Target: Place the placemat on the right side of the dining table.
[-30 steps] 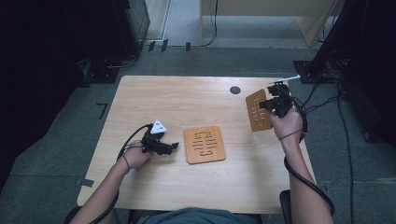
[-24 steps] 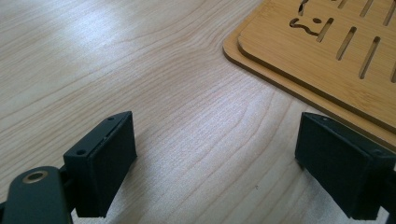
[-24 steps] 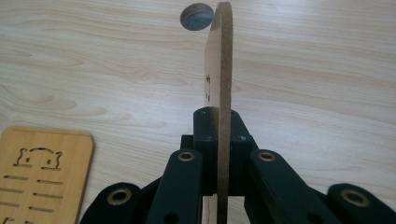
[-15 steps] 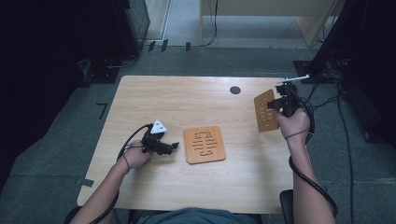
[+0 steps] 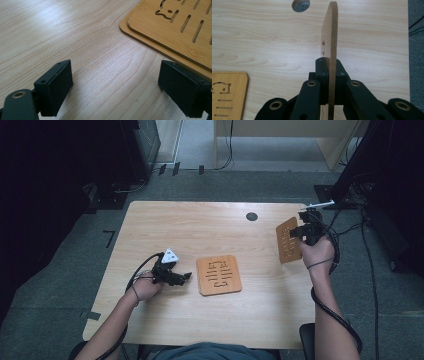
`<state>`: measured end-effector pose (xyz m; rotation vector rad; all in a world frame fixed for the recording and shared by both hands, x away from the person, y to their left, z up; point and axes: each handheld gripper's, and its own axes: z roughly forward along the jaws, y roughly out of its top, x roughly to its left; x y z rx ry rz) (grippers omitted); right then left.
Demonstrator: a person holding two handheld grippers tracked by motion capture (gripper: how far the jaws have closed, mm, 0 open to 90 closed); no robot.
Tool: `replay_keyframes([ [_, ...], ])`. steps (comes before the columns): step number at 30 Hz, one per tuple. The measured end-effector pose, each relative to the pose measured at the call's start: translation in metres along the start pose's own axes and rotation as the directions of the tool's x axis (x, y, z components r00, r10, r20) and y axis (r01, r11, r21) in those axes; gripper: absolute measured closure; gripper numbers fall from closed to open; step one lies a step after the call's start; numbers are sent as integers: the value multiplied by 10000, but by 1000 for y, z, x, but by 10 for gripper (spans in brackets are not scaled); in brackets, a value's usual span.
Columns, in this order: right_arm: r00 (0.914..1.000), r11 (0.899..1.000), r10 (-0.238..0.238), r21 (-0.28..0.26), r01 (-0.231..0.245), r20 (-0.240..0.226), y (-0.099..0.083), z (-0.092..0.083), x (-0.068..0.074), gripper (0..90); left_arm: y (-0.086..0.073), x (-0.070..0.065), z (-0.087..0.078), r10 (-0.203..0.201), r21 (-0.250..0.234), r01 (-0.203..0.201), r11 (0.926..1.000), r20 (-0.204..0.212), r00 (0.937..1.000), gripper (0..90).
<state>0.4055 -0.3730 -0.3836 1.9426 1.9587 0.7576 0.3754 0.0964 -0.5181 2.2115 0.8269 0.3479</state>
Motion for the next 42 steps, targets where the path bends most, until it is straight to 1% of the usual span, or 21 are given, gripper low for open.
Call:
replay_keyframes([
  [2, 10000, 10000, -45, -58, 45, 49, 0, 1, 0, 862, 0, 0, 0, -2, -1, 2, 10000, 1, 10000, 114],
  [3, 9999, 9999, -69, -125, 70, 107, -1, 3, 0, 835, 0, 0, 0, -1, 0, 1, 10000, 1, 10000, 114],
  [4, 10000, 9999, -62, -117, 63, 76, -1, 4, 0, 832, 0, 0, 0, -1, 0, 1, 10000, 1, 10000, 114],
  [8, 9998, 9999, -93, -115, 95, 176, -1, 9, -1, 858, 0, 0, 0, -5, -1, 5, 10000, 3, 10000, 114],
  [10, 10000, 10000, 0, -41, 0, 55, -1, 11, -2, 864, 0, 0, 0, -7, -3, 7, 10000, 5, 10000, 113],
  [12, 10000, 10000, -9, -13, 10, 84, 0, 13, -2, 865, 0, 0, 0, -4, -1, 4, 10000, 8, 10000, 114],
  [15, 9999, 9999, 121, -37, -121, -3, 1, 14, -3, 873, 0, 0, 0, -5, -1, 5, 10000, 6, 10000, 114],
  [25, 9991, 9991, 431, -65, -431, 8, 1, 13, -11, 867, 1, 0, 1, -28, -8, 28, 10000, 1, 10000, 113],
  [32, 9990, 9990, 441, -72, -441, 84, 0, 13, -15, 835, 1, 0, 1, -30, -11, 30, 10000, 4, 10000, 113],
  [33, 9991, 9991, 411, -98, -410, 88, 0, 12, -17, 815, 1, 0, 1, -29, -10, 29, 10000, 4, 10000, 113],
  [36, 9988, 9989, 472, -81, -471, 92, 0, 12, -19, 803, 1, 0, 1, -29, -10, 29, 10000, 5, 10000, 113],
  [37, 9989, 9989, 468, -86, -467, 77, -1, 11, -22, 774, 1, 0, 1, -30, -12, 30, 10000, 5, 10000, 113],
  [40, 9985, 9986, 536, -47, -535, 92, -1, 11, -24, 773, 1, 0, 1, -30, -10, 30, 10000, 5, 10000, 113],
  [42, 9980, 9982, 594, -22, -593, 201, -2, 11, -27, 773, 1, 0, 1, -30, -11, 30, 10000, 2, 10000, 113],
])
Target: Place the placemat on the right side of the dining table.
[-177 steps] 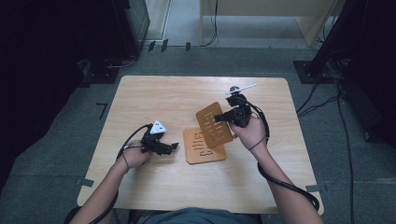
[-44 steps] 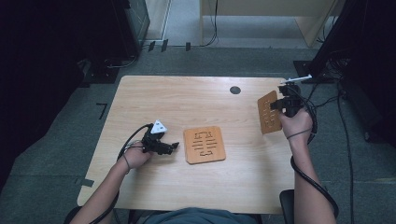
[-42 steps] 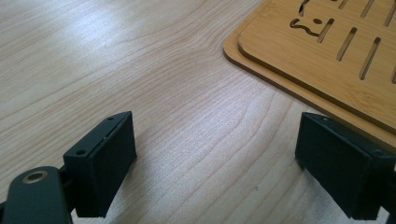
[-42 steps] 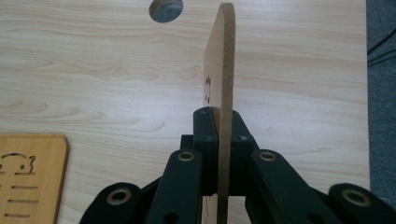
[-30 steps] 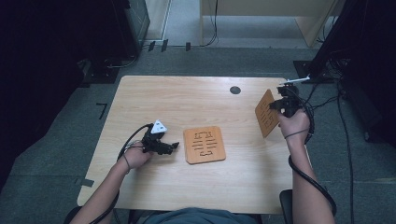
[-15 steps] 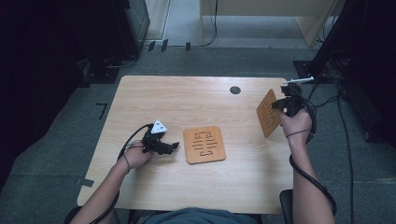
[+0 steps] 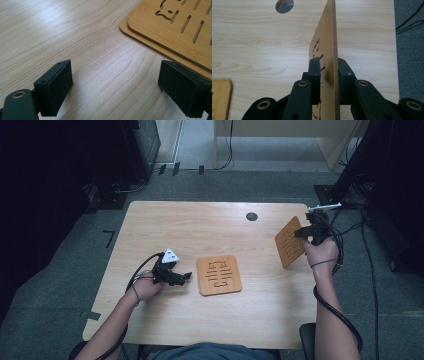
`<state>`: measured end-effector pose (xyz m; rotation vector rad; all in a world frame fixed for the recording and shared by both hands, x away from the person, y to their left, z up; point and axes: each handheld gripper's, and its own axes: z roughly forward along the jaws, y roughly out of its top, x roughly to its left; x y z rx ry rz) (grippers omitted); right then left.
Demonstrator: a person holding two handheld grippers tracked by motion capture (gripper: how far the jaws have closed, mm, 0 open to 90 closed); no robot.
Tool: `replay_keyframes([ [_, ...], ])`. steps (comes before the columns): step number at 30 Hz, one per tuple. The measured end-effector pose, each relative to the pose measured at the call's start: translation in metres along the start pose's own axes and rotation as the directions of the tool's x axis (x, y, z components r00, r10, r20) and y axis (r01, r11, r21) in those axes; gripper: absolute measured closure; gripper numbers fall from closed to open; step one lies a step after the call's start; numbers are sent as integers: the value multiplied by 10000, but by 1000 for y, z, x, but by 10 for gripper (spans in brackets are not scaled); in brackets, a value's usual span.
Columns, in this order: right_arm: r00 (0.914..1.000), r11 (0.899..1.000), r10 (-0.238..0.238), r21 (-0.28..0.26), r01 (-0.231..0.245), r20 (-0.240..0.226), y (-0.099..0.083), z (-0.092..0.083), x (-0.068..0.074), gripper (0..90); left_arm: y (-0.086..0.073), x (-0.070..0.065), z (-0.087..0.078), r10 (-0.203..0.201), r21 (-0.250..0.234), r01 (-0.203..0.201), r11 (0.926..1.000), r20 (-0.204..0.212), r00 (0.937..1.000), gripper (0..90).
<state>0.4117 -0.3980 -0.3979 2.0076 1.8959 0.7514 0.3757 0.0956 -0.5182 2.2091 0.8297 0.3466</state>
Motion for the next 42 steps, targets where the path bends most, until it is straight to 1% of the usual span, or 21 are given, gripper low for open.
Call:
replay_keyframes([
  [6, 9997, 10000, -14, 73, 12, 251, -1, 2, -5, 773, 0, 0, 0, 1, 1, -1, 10000, 2, 10000, 113],
  [11, 9993, 10000, 8, 87, -11, 383, -2, 4, -9, 750, 0, 0, 0, 0, -1, 0, 10000, 2, 10000, 113],
  [13, 9989, 9998, 79, 185, -88, 453, -3, 5, -11, 735, 0, 0, 0, 2, 2, -2, 10000, 1, 10000, 113],
  [19, 9990, 9986, 339, 391, -350, 289, -5, 12, -16, 700, 0, 0, 0, 1, 0, -1, 10000, 1, 10000, 113],
  [23, 9987, 9979, 420, 480, -434, 292, -6, 16, -19, 670, 0, 0, 0, 0, -1, 0, 10000, 0, 10000, 113],
  [29, 9973, 9951, 709, 672, -721, 197, -9, 22, -24, 643, 0, 0, 0, 1, -2, -1, 10000, -5, 10000, 113],
  [36, 9966, 9934, 811, 798, -819, 134, -11, 27, -27, 612, 0, 0, 0, -1, -5, 1, 10000, 1, 10000, 113],
  [41, 9975, 9942, 695, 814, -703, 127, -11, 30, -26, 592, 0, 0, 0, 0, -5, 0, 10000, 0, 10000, 113],
  [42, 9977, 9938, 659, 884, -668, 139, -12, 32, -26, 580, 0, 0, 0, 0, -6, 0, 10000, 1, 10000, 113],
])
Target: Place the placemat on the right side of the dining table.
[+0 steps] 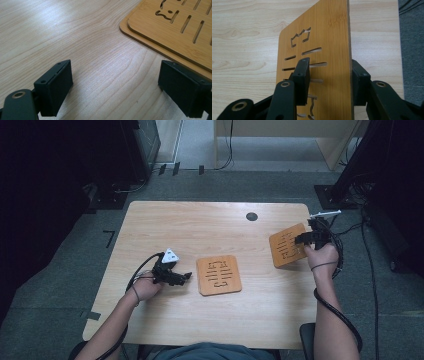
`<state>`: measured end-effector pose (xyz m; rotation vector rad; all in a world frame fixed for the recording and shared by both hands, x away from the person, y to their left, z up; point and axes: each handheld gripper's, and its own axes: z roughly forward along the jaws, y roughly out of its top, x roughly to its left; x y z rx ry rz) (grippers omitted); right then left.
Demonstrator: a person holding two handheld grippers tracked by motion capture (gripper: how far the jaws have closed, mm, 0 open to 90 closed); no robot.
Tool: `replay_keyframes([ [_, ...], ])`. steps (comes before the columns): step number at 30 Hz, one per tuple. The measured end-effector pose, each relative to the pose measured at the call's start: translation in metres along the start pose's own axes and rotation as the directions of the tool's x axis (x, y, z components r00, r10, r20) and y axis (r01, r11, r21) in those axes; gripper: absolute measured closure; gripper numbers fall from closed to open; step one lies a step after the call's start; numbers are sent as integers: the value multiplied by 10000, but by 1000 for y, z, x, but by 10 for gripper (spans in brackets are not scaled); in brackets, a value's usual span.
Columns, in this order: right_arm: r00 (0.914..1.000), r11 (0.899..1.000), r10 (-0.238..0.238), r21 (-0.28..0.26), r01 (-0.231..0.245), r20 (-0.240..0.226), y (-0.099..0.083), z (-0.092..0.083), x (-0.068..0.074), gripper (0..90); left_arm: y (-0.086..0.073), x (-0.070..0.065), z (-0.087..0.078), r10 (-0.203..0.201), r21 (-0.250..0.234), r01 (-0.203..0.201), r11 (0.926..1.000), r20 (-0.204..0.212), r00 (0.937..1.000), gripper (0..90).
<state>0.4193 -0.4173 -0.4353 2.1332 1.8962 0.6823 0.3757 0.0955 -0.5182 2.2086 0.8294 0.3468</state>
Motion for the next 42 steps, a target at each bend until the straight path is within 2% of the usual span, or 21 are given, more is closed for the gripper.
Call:
replay_keyframes([
  [10, 9988, 9990, 381, 252, -373, -315, -3, 10, -8, 535, 0, 0, 0, -5, -2, 5, 10000, -3, 10000, 113],
  [19, 9993, 9996, 201, 194, -195, -304, -4, 18, -7, 487, 0, 0, 0, -13, -5, 13, 10000, -7, 10000, 113],
  [29, 9981, 9996, 270, 136, -263, -556, -5, 25, -10, 463, 0, 0, 1, -20, -14, 19, 10000, -28, 10000, 113],
  [37, 9987, 9997, 191, 170, -184, -462, -6, 29, -11, 423, 0, 0, 1, -15, -8, 15, 10000, -23, 10000, 113],
  [42, 9980, 9996, 259, 160, -250, -578, -6, 33, -14, 417, 0, 0, 1, -14, -8, 14, 10000, -23, 10000, 113],
])
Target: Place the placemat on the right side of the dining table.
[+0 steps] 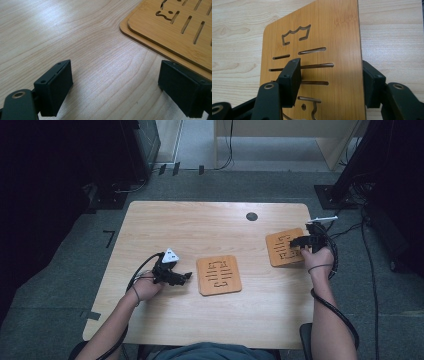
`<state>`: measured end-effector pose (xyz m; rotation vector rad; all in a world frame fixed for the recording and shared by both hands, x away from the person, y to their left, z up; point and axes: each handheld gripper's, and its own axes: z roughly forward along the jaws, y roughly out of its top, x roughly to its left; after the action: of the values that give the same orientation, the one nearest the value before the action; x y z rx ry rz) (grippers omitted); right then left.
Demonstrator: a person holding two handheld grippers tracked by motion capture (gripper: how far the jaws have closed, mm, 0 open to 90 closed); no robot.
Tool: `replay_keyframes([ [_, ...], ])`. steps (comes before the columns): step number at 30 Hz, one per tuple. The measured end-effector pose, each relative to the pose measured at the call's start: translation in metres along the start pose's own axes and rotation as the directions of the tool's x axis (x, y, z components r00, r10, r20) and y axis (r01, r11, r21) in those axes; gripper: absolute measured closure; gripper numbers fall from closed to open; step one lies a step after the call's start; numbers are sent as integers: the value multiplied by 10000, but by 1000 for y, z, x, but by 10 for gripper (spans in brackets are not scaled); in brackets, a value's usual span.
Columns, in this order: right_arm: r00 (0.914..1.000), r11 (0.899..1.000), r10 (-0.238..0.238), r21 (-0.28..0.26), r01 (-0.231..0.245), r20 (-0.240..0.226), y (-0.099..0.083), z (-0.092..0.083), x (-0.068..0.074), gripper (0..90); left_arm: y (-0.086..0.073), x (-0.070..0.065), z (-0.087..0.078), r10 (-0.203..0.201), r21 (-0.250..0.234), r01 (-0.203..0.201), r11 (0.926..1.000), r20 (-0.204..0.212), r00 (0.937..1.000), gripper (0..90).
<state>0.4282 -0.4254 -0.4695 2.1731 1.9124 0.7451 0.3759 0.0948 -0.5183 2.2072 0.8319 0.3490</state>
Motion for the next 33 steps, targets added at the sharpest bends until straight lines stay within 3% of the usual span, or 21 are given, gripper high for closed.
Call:
replay_keyframes([
  [14, 9991, 9994, 341, 125, -338, -269, -1, 8, -7, 400, 0, 0, 0, -2, -3, 2, 10000, 0, 10000, 113],
  [27, 9978, 9978, 583, 347, -572, -307, -2, 13, -11, 390, 0, 0, 0, -4, -6, 4, 10000, 0, 10000, 113],
  [29, 9981, 9970, 608, 487, -602, -96, -3, 15, -12, 397, 0, 0, 0, 0, 0, 0, 10000, 0, 10000, 113],
  [33, 9965, 9958, 803, 460, -792, -233, -3, 15, -15, 393, 0, 0, 0, 3, 1, -3, 10000, 0, 10000, 113],
])
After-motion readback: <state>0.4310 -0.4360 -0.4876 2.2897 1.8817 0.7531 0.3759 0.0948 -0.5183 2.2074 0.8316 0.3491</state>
